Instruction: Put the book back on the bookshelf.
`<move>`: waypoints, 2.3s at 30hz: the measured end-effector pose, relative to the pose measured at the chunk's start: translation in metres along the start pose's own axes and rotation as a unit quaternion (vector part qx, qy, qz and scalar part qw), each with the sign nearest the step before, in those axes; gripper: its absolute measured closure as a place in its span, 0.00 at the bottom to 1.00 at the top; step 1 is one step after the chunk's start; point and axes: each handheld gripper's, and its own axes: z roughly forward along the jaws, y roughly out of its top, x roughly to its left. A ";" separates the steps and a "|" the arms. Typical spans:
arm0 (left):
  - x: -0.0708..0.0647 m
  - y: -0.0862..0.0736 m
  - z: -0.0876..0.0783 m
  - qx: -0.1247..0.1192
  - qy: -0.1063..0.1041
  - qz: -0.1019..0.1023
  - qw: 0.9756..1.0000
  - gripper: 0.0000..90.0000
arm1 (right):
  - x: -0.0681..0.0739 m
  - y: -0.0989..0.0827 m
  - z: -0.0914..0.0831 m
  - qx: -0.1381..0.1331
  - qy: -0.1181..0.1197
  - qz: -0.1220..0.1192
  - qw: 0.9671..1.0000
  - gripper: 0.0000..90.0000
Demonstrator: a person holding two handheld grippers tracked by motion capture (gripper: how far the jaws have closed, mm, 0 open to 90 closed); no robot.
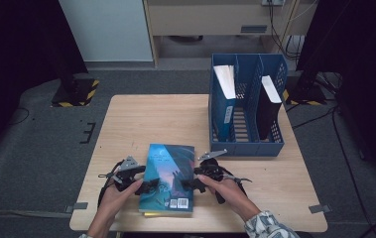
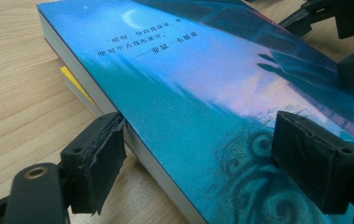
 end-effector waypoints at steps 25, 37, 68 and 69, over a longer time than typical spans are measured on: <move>0.009 -0.007 -0.017 0.011 0.013 -0.002 1.000 0.21 | 0.017 0.001 0.012 0.012 0.002 -0.020 1.000 0.11; 0.010 -0.005 -0.014 0.007 0.012 0.000 1.000 0.22 | 0.016 0.002 0.013 0.014 0.013 -0.023 1.000 0.11; 0.013 -0.004 -0.014 0.007 0.009 0.005 1.000 0.23 | 0.021 0.024 0.017 -0.016 0.013 -0.009 1.000 0.30; 0.013 -0.004 -0.014 0.008 0.009 0.004 1.000 0.23 | 0.021 0.023 0.020 -0.013 0.012 -0.009 1.000 0.29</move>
